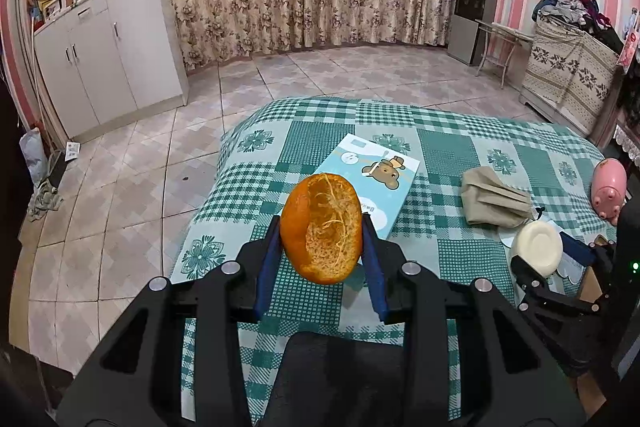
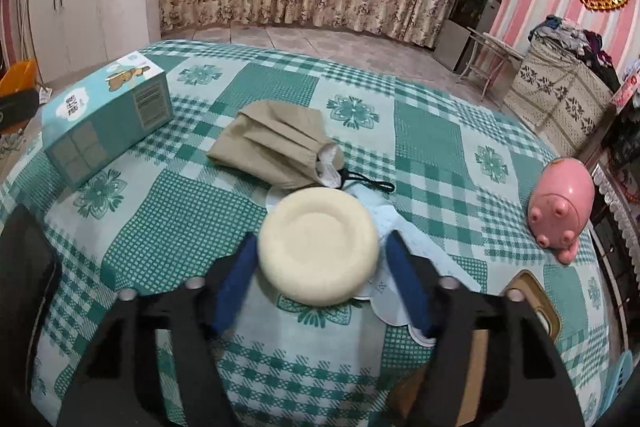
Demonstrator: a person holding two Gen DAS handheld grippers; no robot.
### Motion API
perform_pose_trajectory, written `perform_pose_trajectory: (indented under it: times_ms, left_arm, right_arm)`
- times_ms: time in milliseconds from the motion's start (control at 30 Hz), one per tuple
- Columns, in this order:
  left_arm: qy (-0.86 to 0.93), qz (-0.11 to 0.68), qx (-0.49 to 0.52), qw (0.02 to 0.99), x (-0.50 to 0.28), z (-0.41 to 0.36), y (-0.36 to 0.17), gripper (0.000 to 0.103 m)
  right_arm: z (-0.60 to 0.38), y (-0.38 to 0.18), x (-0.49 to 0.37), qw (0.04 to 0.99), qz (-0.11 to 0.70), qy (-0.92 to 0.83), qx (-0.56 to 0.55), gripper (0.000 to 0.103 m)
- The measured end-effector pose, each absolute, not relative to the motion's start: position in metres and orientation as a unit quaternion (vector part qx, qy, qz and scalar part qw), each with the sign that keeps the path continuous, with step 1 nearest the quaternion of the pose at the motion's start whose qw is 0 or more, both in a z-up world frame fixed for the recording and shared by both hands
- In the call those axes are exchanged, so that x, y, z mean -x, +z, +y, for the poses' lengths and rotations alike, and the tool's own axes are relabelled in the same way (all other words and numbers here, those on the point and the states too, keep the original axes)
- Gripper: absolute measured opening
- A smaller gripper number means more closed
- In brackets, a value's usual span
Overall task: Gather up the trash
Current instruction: 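Grasp the round white lid with the right tool while the left tool holds the peel, then carry the orange peel and white lid over the blue basket with both tools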
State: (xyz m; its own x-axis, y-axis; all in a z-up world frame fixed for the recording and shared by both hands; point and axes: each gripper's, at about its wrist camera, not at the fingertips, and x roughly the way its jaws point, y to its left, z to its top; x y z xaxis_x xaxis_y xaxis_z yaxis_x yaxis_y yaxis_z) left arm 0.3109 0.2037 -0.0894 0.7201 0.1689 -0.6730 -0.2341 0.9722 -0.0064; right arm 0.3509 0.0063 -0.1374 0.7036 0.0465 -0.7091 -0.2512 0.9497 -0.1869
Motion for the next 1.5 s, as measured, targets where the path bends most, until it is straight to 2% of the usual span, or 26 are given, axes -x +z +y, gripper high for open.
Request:
perform_pose_trajectory:
  times_ms: [267,567,833,1100,1300,1500]
  left_arm:
    - [0.080,0.352,0.031,0.932,-0.311,0.180,-0.086,0.037]
    - [-0.011,0.345,-0.009,0.938,-0.305,0.101,-0.083,0.037]
    - [-0.133,0.318,-0.051,0.937,-0.276,-0.036,-0.071,0.037]
    - [-0.272,0.306,-0.085,0.908,-0.245,-0.210,-0.076,0.037]
    - [-0.366,0.307,-0.103,0.873,-0.223,-0.322,-0.084,0.037]
    - [-0.415,0.313,-0.138,0.843,-0.201,-0.390,-0.098,0.037]
  right_arm:
    - [-0.033,-0.096,-0.322,0.932,0.338,0.103,0.081,0.061]
    - [-0.173,-0.063,-0.265,0.946,0.323,0.032,0.017,0.061]
    - [-0.319,-0.048,-0.200,0.947,0.308,-0.091,-0.010,0.061]
    - [-0.447,-0.052,-0.131,0.930,0.297,-0.211,-0.046,0.061]
    - [-0.515,-0.068,-0.088,0.912,0.300,-0.267,-0.082,0.061]
    - [-0.563,-0.084,-0.056,0.898,0.300,-0.301,-0.117,0.061]
